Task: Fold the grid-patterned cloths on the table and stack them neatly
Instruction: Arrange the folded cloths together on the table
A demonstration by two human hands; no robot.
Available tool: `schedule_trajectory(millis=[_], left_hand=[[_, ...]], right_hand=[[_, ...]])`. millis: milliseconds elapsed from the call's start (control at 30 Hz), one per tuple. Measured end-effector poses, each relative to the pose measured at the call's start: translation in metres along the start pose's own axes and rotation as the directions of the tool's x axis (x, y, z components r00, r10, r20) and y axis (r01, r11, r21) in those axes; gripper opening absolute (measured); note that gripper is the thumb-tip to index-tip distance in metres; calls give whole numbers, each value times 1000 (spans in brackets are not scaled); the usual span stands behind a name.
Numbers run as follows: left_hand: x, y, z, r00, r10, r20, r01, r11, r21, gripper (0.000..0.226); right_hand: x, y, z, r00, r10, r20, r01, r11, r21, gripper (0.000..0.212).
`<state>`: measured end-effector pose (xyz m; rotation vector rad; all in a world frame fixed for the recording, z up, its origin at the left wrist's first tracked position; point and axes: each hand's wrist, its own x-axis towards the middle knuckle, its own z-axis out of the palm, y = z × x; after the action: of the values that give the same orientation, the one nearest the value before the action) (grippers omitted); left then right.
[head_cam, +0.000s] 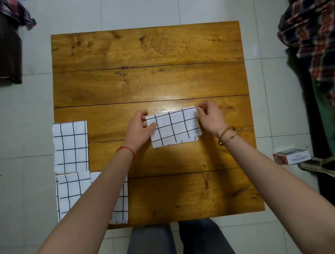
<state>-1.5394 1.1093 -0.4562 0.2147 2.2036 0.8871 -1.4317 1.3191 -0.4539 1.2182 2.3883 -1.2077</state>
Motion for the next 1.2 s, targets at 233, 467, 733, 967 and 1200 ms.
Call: schedule_trajectory(millis=[233, 467, 733, 967, 1200], left_hand=[[-11, -20, 17, 962, 271, -43, -210, 829, 518, 67], [-19, -35, 30, 960, 274, 59, -233, 662, 713, 76], [-20, -46, 32, 976, 202, 85, -200, 658, 726, 80], [-20, -47, 33, 976, 202, 83, -200, 679, 706, 79], [-37, -47, 38, 955, 296, -7, -214, 708, 673, 67]], right_hand=[[-14, -10, 27, 927, -373, 39, 359, 854, -377, 42], [-25, -28, 87, 771, -464, 437, 633, 480, -607, 62], [-24, -5, 76, 843, -370, 390, 530, 447, -721, 60], [-12, 29, 29, 924, -279, 262, 379, 571, -728, 55], [-33, 15, 40, 875, -432, 218, 465, 626, -626, 53]])
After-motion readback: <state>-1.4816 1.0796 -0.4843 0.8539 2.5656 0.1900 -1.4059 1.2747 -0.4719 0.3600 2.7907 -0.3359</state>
